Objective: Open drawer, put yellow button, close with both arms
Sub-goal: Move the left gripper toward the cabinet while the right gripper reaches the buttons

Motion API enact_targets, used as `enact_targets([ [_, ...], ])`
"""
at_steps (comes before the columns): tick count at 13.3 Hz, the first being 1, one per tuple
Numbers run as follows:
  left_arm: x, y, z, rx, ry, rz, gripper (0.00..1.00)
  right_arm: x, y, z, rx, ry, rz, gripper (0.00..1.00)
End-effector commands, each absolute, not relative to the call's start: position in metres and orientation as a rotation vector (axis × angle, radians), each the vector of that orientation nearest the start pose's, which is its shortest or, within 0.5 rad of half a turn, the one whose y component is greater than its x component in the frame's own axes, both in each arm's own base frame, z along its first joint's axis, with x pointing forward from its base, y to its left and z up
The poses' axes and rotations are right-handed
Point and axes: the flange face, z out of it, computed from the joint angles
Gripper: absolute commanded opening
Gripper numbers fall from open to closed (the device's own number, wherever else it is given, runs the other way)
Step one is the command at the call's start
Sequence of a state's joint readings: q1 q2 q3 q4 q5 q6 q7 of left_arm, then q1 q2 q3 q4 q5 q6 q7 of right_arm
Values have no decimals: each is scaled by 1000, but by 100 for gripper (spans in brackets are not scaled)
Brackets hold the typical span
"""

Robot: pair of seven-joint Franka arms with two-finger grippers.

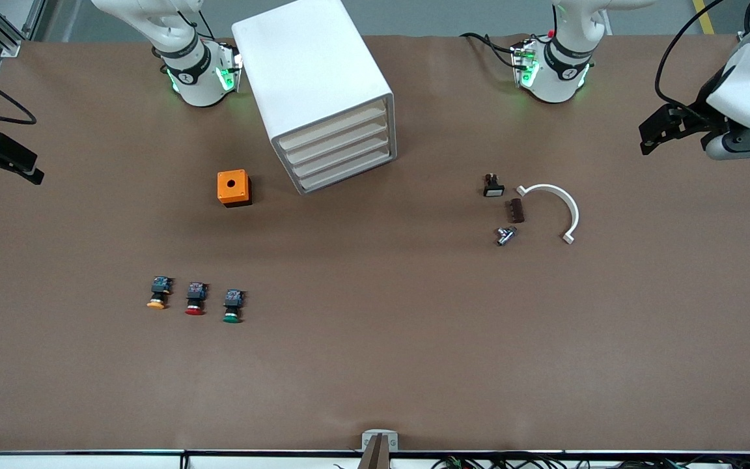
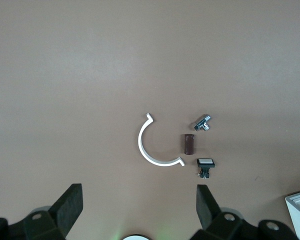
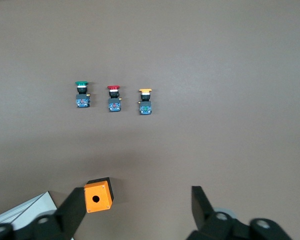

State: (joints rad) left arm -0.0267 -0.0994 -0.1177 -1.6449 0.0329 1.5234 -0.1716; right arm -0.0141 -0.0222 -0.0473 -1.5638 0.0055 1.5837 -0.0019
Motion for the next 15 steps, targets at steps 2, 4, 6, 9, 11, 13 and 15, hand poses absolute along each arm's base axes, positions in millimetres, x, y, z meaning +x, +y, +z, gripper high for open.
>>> enact_targets([
  [2,517,-73,641,-3110,-36,32,100,546,-31,644,-3147,75,-70,52],
  [4,530,-77,632,-3112,-30,56,100,545,-32,644,-3147,80,-62,42],
  [6,555,-82,607,-3104,6,114,100,545,-33,645,-3147,85,-62,46],
  [9,591,-89,549,-3097,15,252,100,545,-35,647,-3142,92,-70,64],
  [11,613,-100,520,-3095,14,300,100,547,-36,644,-3142,101,-65,77],
  [13,632,-118,490,-3097,-28,343,100,556,-38,629,-3144,96,-31,83],
  [15,640,-156,457,-3076,-176,351,100,561,-37,621,-3147,96,-14,89],
])
